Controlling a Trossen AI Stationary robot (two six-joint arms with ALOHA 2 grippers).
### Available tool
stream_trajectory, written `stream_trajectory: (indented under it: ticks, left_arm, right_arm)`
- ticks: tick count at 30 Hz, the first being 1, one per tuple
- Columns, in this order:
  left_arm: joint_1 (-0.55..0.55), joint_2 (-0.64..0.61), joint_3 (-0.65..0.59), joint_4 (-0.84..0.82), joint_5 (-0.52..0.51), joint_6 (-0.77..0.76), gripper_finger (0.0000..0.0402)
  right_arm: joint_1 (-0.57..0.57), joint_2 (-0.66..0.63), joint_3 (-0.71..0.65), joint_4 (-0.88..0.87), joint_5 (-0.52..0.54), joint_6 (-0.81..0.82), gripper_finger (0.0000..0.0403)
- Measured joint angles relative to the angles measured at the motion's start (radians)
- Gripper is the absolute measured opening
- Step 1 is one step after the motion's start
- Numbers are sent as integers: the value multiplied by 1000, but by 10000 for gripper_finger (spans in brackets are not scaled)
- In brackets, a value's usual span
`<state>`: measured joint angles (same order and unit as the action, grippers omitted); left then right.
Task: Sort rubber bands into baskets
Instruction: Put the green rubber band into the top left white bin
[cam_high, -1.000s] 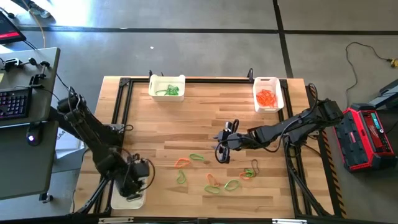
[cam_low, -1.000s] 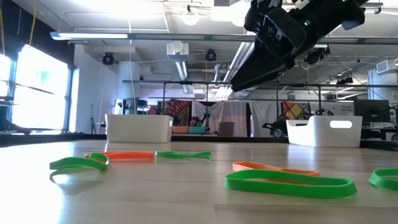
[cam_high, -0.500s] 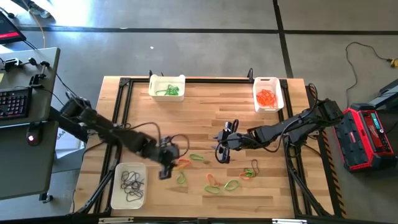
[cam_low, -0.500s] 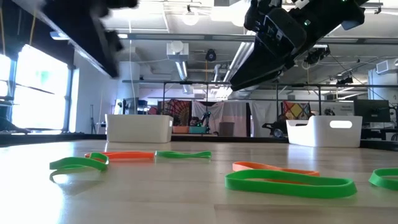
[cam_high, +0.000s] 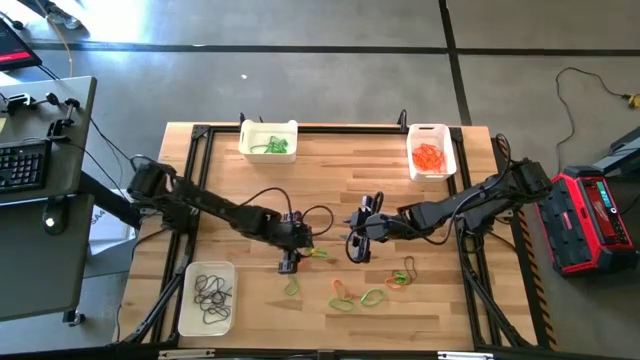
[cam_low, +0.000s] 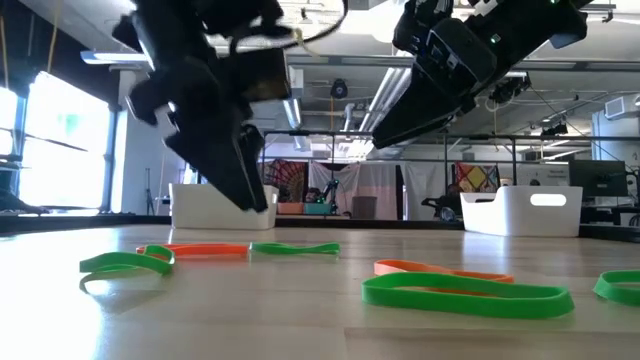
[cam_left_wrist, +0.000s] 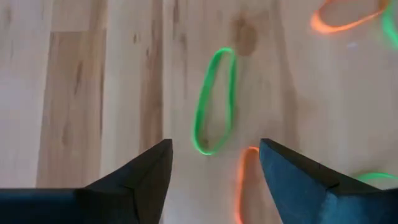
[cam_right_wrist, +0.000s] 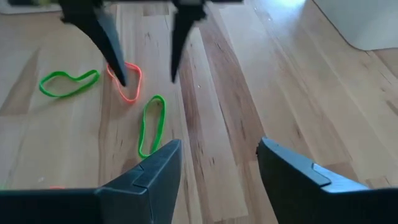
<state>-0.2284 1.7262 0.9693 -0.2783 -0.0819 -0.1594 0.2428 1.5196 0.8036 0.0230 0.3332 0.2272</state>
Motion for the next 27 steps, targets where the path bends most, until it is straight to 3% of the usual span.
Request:
stream_trajectory:
  ticks: [10, 14, 18, 25, 27]
  left_arm:
    - [13, 94, 0, 56, -9, 50, 238]
    - [13, 127, 2, 76, -21, 57, 219]
    - [8, 136, 3, 99, -29, 89, 168]
    - [-1, 136, 3, 107, -47, 136, 28]
    - [-1, 136, 2, 105, -55, 135, 8]
  right_arm:
    - [0, 0, 0, -8, 0, -2, 200]
    - [0, 0, 0, -8, 0, -9, 200]
    - [0, 0, 0, -8, 0, -11, 200]
    - [0, 0, 0, -7, 1, -11, 200]
    - [0, 0, 0, -7, 1, -11, 200]
